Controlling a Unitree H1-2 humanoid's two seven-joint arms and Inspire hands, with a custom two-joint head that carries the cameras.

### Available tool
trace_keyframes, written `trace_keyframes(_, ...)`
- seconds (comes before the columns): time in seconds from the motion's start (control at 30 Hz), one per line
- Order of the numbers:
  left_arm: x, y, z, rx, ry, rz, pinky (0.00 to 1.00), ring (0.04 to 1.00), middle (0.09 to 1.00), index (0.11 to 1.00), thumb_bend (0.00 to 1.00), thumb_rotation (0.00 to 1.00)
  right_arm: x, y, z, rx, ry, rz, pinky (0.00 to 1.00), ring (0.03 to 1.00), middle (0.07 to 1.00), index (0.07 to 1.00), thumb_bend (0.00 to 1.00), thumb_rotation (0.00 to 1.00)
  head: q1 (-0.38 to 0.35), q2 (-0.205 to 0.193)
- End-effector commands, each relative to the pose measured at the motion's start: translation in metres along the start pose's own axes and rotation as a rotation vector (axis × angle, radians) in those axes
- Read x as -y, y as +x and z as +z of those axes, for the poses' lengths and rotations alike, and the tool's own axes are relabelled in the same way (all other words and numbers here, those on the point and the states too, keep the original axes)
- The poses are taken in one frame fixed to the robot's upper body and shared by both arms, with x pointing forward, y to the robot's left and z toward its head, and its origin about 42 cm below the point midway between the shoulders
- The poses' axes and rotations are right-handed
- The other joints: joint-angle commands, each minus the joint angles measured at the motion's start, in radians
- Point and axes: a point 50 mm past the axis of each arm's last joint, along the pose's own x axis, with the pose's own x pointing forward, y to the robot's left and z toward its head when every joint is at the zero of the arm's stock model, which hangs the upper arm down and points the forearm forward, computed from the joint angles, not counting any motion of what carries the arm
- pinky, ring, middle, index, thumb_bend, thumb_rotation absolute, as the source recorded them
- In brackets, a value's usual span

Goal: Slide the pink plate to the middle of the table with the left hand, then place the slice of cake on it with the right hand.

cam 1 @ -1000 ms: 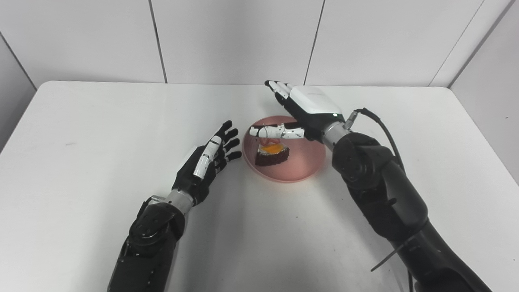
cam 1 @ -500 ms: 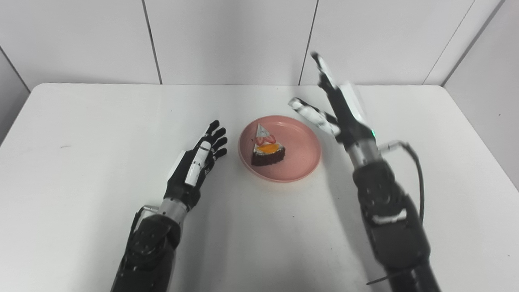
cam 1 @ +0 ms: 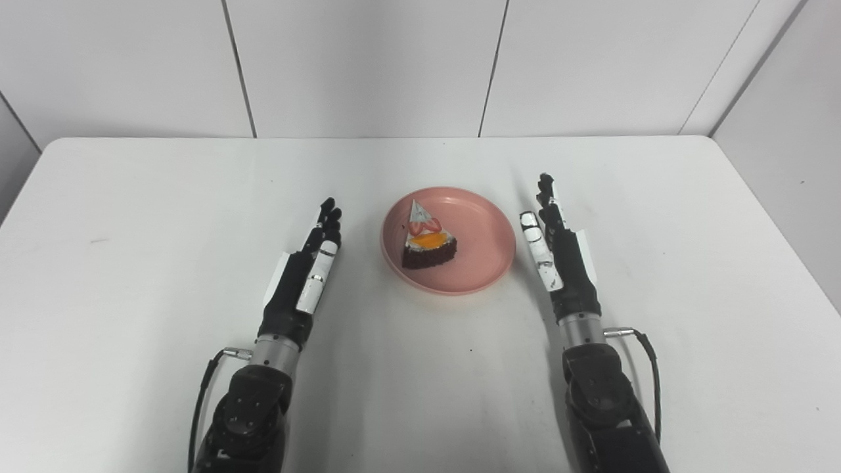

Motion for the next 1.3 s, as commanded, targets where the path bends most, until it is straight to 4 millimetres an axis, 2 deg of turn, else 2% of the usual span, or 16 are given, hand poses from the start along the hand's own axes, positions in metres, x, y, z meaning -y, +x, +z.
trace_keyframes(0.0, -0.002, -0.023, -0.023, -0.067, 0.014, 0.031, 1.0, 1.0, 1.0, 1.0, 0.42, 1.0, 0.001, 0.003, 0.016, 0.061, 0.002, 0.001, 1.0, 1.0, 1.0, 1.0, 0.41, 1.0, 0.001, 0.001)
trace_keyframes(0.17, -0.003, -0.029, -0.023, -0.033, 0.064, 0.041, 1.0, 1.0, 1.0, 1.0, 0.46, 1.0, -0.004, -0.006, 0.015, 0.052, 0.027, 0.003, 1.0, 1.0, 1.0, 1.0, 0.38, 1.0, 0.003, -0.004)
trace_keyframes(0.27, -0.003, -0.033, -0.024, -0.027, 0.069, 0.037, 1.0, 1.0, 1.0, 1.0, 0.47, 1.0, -0.007, -0.012, 0.009, 0.041, 0.112, 0.023, 1.0, 1.0, 1.0, 1.0, 0.35, 1.0, 0.004, -0.005)
trace_keyframes(0.43, -0.005, -0.036, -0.026, -0.036, 0.075, 0.023, 1.0, 1.0, 1.0, 1.0, 0.47, 1.0, -0.01, -0.019, 0.003, -0.052, 0.162, 0.09, 1.0, 1.0, 1.0, 1.0, 0.35, 1.0, 0.011, -0.005)
trace_keyframes(0.6, -0.007, -0.037, -0.027, -0.038, 0.085, 0.007, 1.0, 1.0, 1.0, 1.0, 0.46, 1.0, -0.01, -0.018, -0.007, -0.13, 0.209, 0.126, 1.0, 1.0, 1.0, 1.0, 0.32, 1.0, 0.012, -0.003)
trace_keyframes(0.73, -0.007, -0.036, -0.028, -0.046, 0.076, -0.001, 1.0, 1.0, 1.0, 1.0, 0.47, 1.0, -0.012, -0.014, -0.011, -0.16, 0.255, 0.125, 1.0, 1.0, 1.0, 1.0, 0.34, 1.0, 0.011, -0.005)
trace_keyframes(1.27, -0.006, -0.042, -0.032, -0.065, 0.085, -0.001, 1.0, 1.0, 1.0, 1.0, 0.47, 1.0, -0.016, -0.019, -0.012, -0.172, 0.272, 0.094, 1.0, 1.0, 1.0, 1.0, 0.29, 1.0, 0.021, 0.01)
